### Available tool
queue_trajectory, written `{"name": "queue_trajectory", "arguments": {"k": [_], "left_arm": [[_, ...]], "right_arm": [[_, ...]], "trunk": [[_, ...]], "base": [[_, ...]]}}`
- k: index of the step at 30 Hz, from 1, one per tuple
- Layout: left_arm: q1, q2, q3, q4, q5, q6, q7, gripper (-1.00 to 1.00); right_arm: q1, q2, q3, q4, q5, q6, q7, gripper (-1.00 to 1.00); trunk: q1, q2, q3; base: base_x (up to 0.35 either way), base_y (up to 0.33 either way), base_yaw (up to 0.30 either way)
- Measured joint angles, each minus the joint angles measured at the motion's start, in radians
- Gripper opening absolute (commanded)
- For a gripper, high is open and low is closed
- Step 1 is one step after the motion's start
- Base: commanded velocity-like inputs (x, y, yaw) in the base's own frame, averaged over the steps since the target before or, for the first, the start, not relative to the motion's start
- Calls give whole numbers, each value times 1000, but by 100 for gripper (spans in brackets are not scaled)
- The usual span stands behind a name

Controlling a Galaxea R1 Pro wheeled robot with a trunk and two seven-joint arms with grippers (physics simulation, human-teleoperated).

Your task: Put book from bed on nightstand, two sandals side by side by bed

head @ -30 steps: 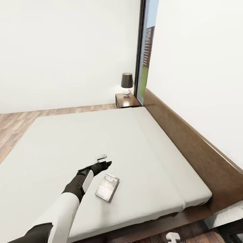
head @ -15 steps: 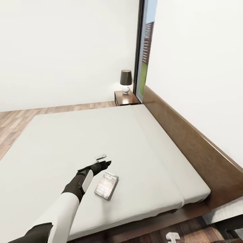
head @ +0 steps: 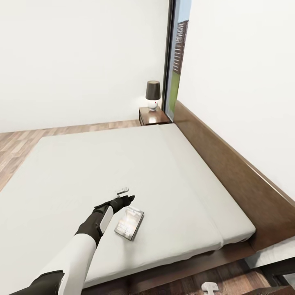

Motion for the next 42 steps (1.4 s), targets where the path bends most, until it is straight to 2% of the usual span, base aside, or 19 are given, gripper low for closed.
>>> {"name": "queue_trajectory", "arguments": {"k": [42], "left_arm": [[0, 0, 0, -1, -1, 0, 0, 100]], "right_arm": [[0, 1, 0, 0, 0, 0, -1, 100]], "trunk": [[0, 0, -66]], "base": [[0, 0, 0]]}}
